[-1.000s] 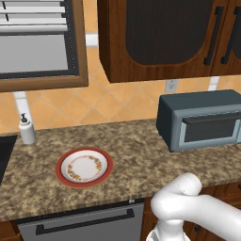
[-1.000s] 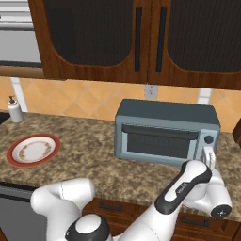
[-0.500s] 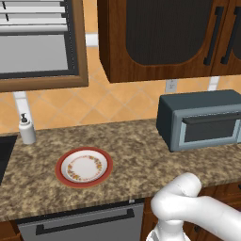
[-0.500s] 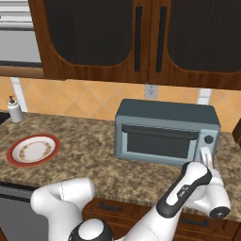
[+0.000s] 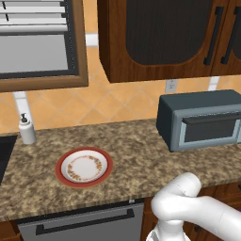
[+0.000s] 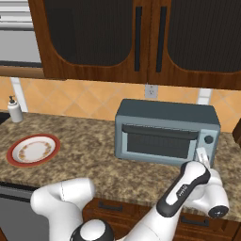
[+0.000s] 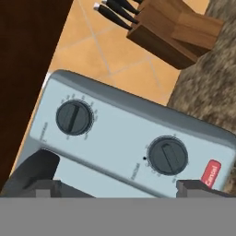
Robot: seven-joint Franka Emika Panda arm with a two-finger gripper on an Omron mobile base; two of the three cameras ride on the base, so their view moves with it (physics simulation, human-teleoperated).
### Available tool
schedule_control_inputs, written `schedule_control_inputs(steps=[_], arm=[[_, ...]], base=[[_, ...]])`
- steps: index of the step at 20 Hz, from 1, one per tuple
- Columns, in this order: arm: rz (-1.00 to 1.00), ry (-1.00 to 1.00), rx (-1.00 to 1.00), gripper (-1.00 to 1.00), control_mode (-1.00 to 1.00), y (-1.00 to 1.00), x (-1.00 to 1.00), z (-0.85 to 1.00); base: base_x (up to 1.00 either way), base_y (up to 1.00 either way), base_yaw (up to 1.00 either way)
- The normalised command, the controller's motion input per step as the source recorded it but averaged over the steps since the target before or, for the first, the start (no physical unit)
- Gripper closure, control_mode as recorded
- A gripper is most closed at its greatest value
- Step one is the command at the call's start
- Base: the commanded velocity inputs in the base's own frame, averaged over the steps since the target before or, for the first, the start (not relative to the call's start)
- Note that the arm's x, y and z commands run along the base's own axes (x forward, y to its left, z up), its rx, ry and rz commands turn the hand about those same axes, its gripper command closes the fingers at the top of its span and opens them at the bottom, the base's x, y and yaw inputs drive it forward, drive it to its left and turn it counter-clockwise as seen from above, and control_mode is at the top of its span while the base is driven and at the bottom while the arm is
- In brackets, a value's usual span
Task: Pick up the kebab skewer and baguette bread, and place them inside the toaster oven. Close the toaster oven door and start by setting the timer.
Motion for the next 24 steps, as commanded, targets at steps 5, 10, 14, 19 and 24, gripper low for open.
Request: schedule_control_inputs(steps=[5, 10, 14, 19, 24], arm=[[0.00, 0.11, 0.00, -1.00, -1.00, 0.00, 0.07, -0.04], [0.00, 0.11, 0.00, -1.00, -1.00, 0.00, 0.39, -0.03], [0.00, 0.02, 0.00, -1.00, -1.00, 0.00, 0.32, -0.17], [0.00, 0.00, 0.00, -1.00, -1.00, -0.11, 0.17, -0.40], [0.00, 0.00, 0.00, -1.00, -1.00, -0.28, 0.17, -0.31]], base=[[0.00, 0.00, 0.00], [0.00, 0.00, 0.00], [0.00, 0.00, 0.00], [0.00, 0.00, 0.00], [0.00, 0.00, 0.00]])
